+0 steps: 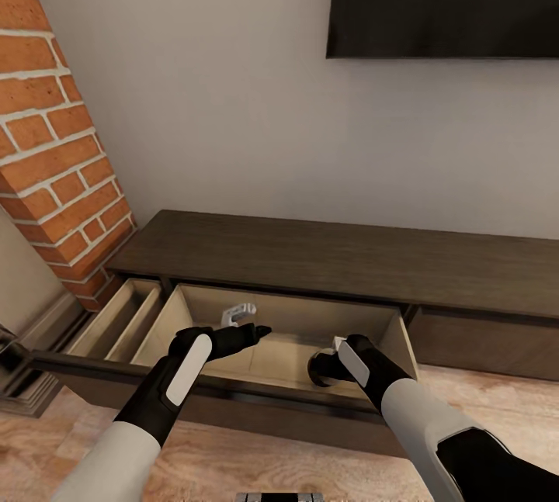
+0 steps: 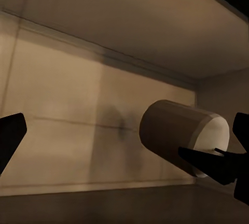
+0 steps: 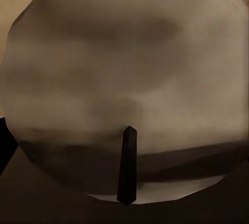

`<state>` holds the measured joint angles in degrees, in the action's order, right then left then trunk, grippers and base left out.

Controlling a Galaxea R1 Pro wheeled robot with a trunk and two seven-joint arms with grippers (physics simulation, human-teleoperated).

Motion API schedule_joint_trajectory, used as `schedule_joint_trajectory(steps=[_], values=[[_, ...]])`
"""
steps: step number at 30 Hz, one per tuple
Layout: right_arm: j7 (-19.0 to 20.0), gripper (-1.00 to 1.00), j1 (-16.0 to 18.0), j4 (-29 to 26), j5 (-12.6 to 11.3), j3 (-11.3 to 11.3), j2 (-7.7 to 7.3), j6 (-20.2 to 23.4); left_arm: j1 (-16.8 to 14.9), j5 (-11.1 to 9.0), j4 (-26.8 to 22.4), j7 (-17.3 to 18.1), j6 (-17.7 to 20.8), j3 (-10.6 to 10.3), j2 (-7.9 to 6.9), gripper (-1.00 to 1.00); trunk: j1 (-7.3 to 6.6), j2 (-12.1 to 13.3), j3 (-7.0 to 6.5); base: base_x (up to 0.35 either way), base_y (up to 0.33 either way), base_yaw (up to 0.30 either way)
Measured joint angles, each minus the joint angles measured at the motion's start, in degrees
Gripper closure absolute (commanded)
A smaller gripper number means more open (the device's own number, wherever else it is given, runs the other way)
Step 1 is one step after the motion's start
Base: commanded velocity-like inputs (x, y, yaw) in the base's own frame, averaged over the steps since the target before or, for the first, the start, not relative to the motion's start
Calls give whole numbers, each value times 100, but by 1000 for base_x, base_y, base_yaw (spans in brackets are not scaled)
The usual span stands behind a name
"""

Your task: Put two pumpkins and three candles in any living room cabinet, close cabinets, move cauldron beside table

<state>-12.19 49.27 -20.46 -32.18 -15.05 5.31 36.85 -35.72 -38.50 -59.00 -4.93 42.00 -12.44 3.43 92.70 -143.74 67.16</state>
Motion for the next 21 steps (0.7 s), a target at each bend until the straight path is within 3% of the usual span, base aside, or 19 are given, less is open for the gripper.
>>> schedule_joint_trajectory(steps=[4,11,21], values=[[-6,100,0,0,1,0,0,0,0,0,0,0,-1,0,0,-100,10,-5,89,0,0,0],[-8,100,1,-1,1,1,0,-1,-1,-2,0,2,0,0,0,-100,10,-6,89,1,0,0],[-9,100,1,-1,3,0,0,8,0,-2,2,14,0,0,0,-100,9,-6,89,135,0,0]])
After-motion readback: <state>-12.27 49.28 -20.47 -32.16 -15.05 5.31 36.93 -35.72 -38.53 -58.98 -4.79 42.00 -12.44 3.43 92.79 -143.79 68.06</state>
